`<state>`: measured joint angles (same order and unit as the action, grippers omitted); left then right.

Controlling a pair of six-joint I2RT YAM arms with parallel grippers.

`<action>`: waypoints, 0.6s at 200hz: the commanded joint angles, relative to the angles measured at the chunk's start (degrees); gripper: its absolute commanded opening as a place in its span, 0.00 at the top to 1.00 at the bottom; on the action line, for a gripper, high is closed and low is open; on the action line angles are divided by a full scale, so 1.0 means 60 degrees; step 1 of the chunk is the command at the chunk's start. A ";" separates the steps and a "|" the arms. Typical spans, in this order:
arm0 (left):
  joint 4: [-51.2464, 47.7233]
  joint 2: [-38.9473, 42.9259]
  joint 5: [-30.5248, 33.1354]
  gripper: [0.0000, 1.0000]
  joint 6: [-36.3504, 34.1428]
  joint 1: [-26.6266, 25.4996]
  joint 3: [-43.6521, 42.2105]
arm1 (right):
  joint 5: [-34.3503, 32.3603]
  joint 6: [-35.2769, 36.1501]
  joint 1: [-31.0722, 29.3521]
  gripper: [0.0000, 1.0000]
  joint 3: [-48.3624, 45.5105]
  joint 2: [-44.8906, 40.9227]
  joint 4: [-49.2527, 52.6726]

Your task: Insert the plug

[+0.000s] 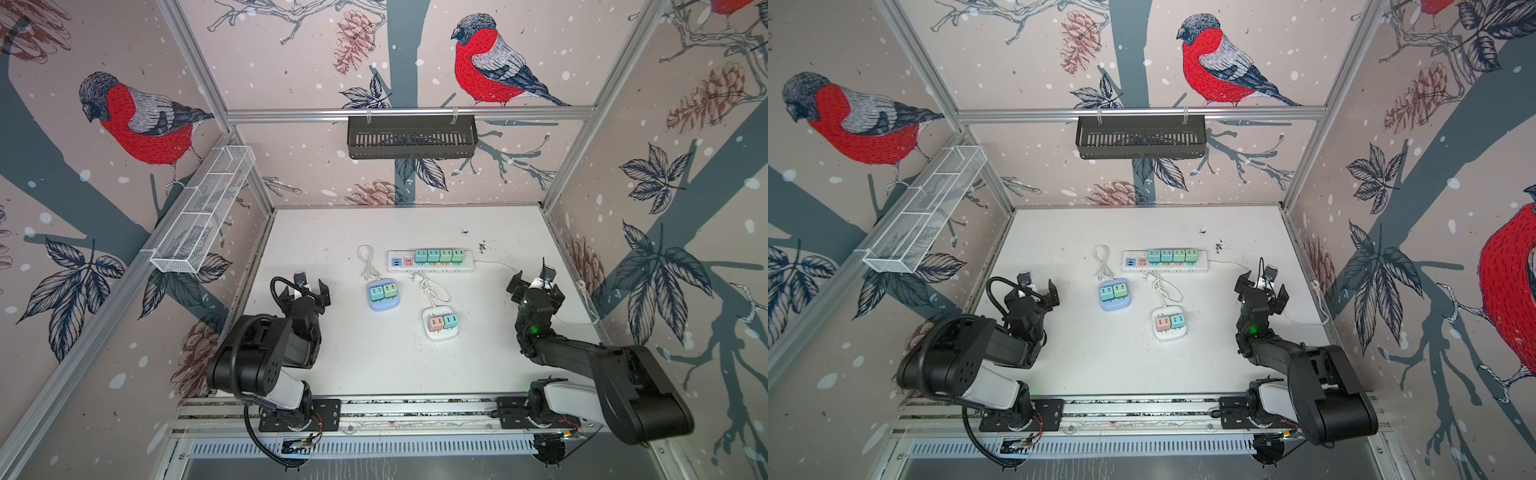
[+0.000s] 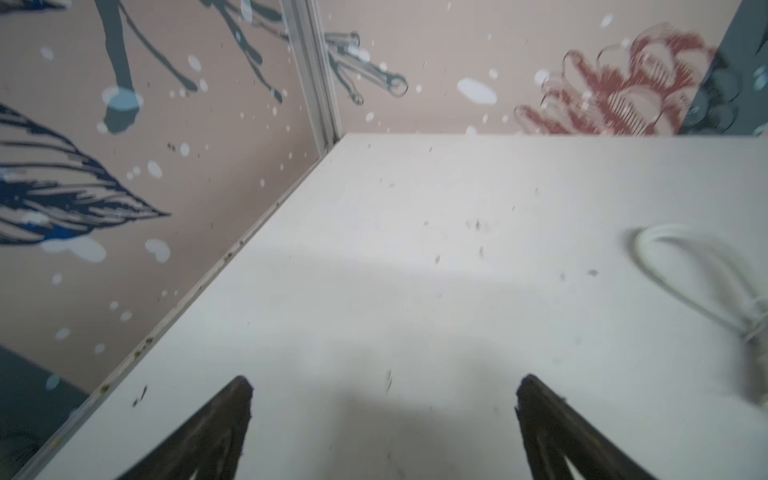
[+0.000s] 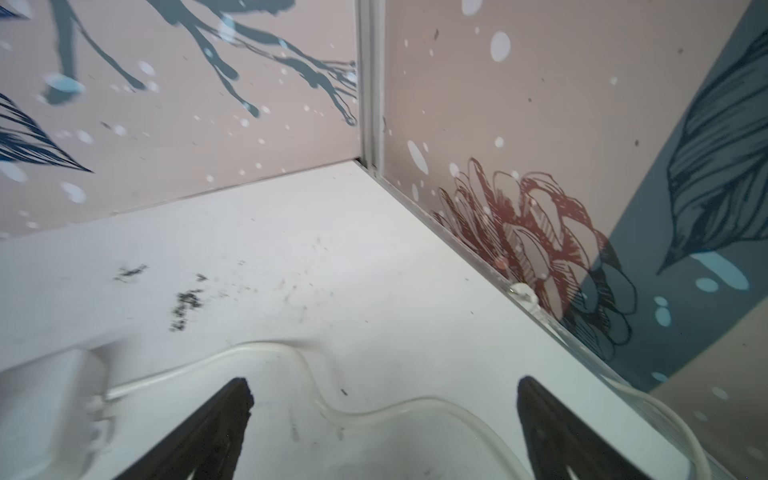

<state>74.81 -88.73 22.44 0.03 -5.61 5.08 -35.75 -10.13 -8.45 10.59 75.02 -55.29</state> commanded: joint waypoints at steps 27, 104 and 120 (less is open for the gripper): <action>-0.0375 0.0472 -0.2083 0.01 -0.0331 0.0070 0.1121 | 0.1092 0.0772 0.0342 0.00 0.0409 0.1583 -0.2457; -0.1572 0.0449 -0.1418 0.01 0.0172 0.0178 0.1748 | 0.4916 0.0985 0.1323 0.00 0.0506 0.1805 -0.2137; -0.1791 0.0443 -0.1673 0.01 0.0271 0.0346 0.1840 | 0.4908 0.0986 0.1320 0.00 0.0505 0.1805 -0.2142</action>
<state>65.73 -86.06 13.52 0.21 -4.54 15.27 -9.26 -4.58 -0.45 13.69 85.97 -66.22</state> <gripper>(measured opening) 0.989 0.997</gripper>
